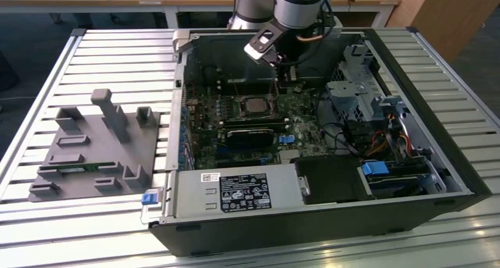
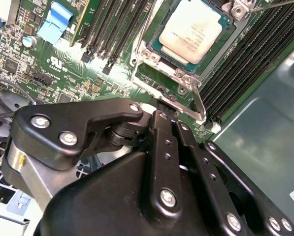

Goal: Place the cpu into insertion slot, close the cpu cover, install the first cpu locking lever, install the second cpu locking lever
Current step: 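Close the cpu cover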

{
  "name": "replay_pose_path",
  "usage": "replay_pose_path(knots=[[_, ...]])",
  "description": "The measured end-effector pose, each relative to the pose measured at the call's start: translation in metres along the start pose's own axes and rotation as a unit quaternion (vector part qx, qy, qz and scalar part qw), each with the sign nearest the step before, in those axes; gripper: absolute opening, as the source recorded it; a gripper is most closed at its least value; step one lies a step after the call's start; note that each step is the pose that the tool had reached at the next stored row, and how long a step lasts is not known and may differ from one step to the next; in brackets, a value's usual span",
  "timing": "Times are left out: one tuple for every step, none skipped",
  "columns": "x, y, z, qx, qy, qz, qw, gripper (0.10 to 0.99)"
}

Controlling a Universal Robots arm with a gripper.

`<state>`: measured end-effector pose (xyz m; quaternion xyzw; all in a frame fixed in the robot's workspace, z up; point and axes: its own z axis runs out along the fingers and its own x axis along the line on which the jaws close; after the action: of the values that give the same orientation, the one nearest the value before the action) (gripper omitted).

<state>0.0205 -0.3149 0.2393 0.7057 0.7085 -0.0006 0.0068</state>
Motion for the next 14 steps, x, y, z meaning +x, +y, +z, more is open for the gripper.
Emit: replay_pose_path(knots=[[0.0000, -0.0004, 0.0000, 0.0000, 0.0000, 0.000, 1.0000, 0.110], [0.0000, -0.0008, 0.0000, 0.0000, 0.0000, 0.000, 1.0000, 0.110], [0.0000, -0.0012, 0.0000, 0.0000, 0.0000, 0.000, 1.0000, 0.110], [0.0000, -0.0015, 0.0000, 0.0000, 0.0000, 0.000, 1.0000, 0.110], [0.0000, -0.0020, 0.0000, 0.0000, 0.0000, 0.000, 1.0000, 0.110], [0.0000, -0.0029, -0.0001, 0.0000, 0.0000, 0.000, 1.0000, 0.110], [0.0000, -0.0038, 0.0000, 0.0000, 0.0000, 0.000, 1.0000, 0.110], [0.0000, -0.0047, 0.0000, 0.0000, 0.0000, 0.000, 1.0000, 0.110], [0.0000, -0.0055, 0.0000, 0.0000, 0.0000, 0.000, 1.0000, 0.110], [0.0000, -0.0061, -0.0001, 0.0000, 0.0000, 0.000, 1.0000, 0.110], [0.0000, -0.0067, -0.0001, 0.0000, 0.0000, 0.000, 1.0000, 0.110], [0.0000, -0.0074, -0.0001, 0.0000, 0.0000, 0.000, 1.0000, 0.110], [0.0000, -0.0081, -0.0001, 0.0000, 0.0000, 0.000, 1.0000, 0.110], [0.0000, -0.0088, -0.0001, 0.0000, 0.0000, 0.000, 1.0000, 0.110]])
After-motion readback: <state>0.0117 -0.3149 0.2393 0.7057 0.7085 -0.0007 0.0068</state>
